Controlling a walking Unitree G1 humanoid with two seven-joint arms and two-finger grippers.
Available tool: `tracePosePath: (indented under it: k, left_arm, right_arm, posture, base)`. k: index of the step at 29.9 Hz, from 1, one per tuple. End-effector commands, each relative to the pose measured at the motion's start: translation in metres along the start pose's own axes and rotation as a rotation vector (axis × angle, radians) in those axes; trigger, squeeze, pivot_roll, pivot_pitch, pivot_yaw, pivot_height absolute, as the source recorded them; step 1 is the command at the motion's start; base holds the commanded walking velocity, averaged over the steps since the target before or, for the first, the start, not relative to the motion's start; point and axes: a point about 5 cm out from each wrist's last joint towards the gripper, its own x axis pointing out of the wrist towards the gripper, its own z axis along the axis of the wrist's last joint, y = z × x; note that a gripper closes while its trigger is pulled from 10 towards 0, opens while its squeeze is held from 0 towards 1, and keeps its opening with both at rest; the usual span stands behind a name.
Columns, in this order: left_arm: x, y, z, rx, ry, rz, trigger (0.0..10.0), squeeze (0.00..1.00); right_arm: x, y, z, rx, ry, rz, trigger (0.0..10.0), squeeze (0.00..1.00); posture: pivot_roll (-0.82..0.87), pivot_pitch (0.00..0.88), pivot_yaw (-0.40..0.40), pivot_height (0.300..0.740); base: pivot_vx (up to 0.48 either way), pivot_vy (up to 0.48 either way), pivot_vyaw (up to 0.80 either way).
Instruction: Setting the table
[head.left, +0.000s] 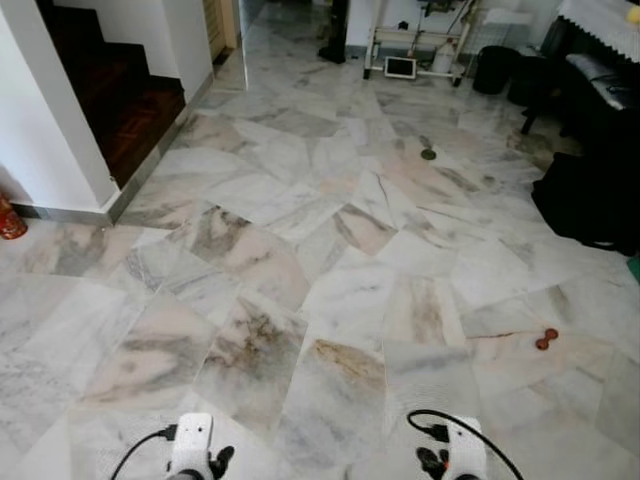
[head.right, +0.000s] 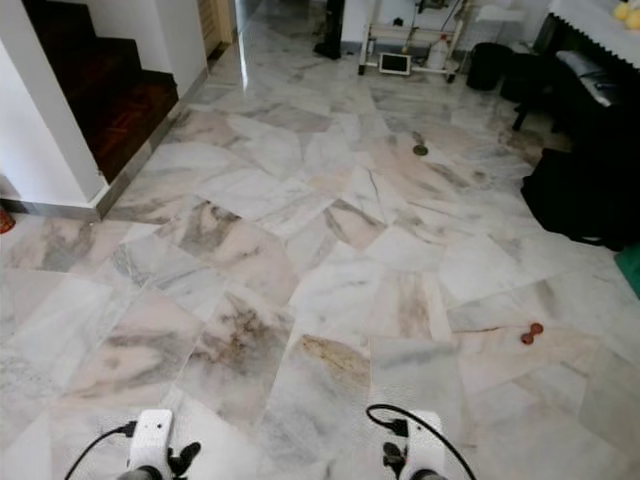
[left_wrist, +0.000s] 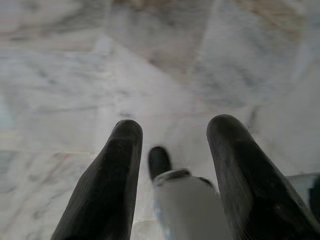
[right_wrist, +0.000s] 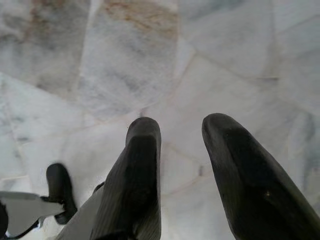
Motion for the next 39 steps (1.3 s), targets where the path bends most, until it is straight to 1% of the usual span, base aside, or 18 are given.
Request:
tracePosePath:
  k: [1, 6, 11, 17, 22, 23, 25, 27, 29, 31, 34, 36, 39]
  left_arm:
    - [0.000, -0.004, -0.003, -0.002, 0.006, -0.011, 10.0, 0.00]
    - [-0.001, -0.004, -0.003, 0.002, 0.005, -0.012, 10.0, 0.00]
    - [-0.001, 0.000, -0.004, 0.006, 0.006, -0.001, 10.0, 0.00]
    - [-0.002, 0.002, -0.004, -0.003, 0.004, 0.008, 10.0, 0.00]
    - [-0.001, 0.001, -0.003, -0.011, -0.004, 0.011, 10.0, 0.00]
    - [-0.001, 0.001, -0.003, -0.011, -0.004, 0.011, 10.0, 0.00]
    - [-0.001, 0.000, -0.002, -0.012, -0.007, 0.007, 10.0, 0.00]
    - [-0.001, 0.000, -0.002, -0.008, -0.004, 0.008, 10.0, 0.00]
    - [-0.001, 0.000, -0.002, -0.013, -0.003, 0.008, 10.0, 0.00]
    - [-0.001, 0.000, -0.002, -0.015, -0.004, 0.006, 10.0, 0.00]
    - [-0.001, 0.001, -0.002, -0.015, -0.004, 0.007, 10.0, 0.00]
    - [-0.001, 0.001, -0.002, -0.013, -0.006, 0.007, 10.0, 0.00]
    - [-0.001, 0.002, -0.001, -0.016, -0.009, 0.007, 10.0, 0.00]
  right_arm:
    - [0.001, 0.003, 0.001, 0.005, -0.006, 0.007, 10.0, 0.00]
    - [0.001, 0.003, 0.001, 0.004, -0.007, 0.009, 10.0, 0.00]
    - [0.001, 0.004, 0.001, 0.009, -0.011, 0.011, 10.0, 0.00]
    - [0.003, 0.009, 0.005, 0.019, -0.015, 0.011, 10.0, 0.00]
    - [0.008, 0.022, 0.021, 0.026, -0.036, 0.015, 10.0, 0.00]
    - [0.008, 0.022, 0.021, 0.026, -0.036, 0.015, 10.0, 0.00]
    - [0.011, 0.029, 0.035, 0.016, -0.046, 0.023, 10.0, 0.00]
    - [0.012, 0.030, 0.038, 0.013, -0.049, 0.026, 10.0, 0.00]
    - [0.014, 0.038, 0.048, 0.010, -0.061, 0.033, 10.0, 0.00]
    - [0.015, 0.041, 0.055, 0.007, -0.069, 0.037, 10.0, 0.00]
    - [0.015, 0.040, 0.059, 0.004, -0.071, 0.036, 10.0, 0.00]
    - [0.015, 0.034, 0.063, 0.002, -0.074, 0.029, 10.0, 0.00]
    - [0.015, 0.032, 0.066, 0.001, -0.078, 0.027, 10.0, 0.00]
  posture:
    - [0.00, 0.000, -0.076, 0.740]
    - [0.00, 0.000, -0.077, 0.740]
    - [0.00, 0.000, -0.074, 0.740]
    - [0.00, 0.000, -0.073, 0.740]
    - [0.00, 0.000, -0.071, 0.740]
    - [0.00, 0.000, -0.071, 0.740]
    - [0.00, 0.000, -0.071, 0.740]
    - [0.00, 0.000, -0.071, 0.740]
    - [0.00, 0.000, -0.070, 0.740]
    - [0.00, 0.000, -0.070, 0.740]
    - [0.00, 0.000, -0.069, 0.740]
    - [0.00, 0.000, -0.068, 0.740]
    - [0.00, 0.000, -0.068, 0.740]
  base:
    - [0.000, 0.000, 0.00]
    - [0.000, 0.000, 0.00]
    - [0.000, 0.000, 0.00]
    - [0.000, 0.000, 0.00]
    - [0.000, 0.000, 0.00]
    - [0.000, 0.000, 0.00]
    - [0.000, 0.000, 0.00]
    - [0.000, 0.000, -0.71]
    - [0.000, 0.000, -0.77]
    - [0.000, 0.000, -0.77]
    - [0.000, 0.000, -0.77]
    - [0.000, 0.000, -0.77]
    - [0.000, 0.000, -0.76]
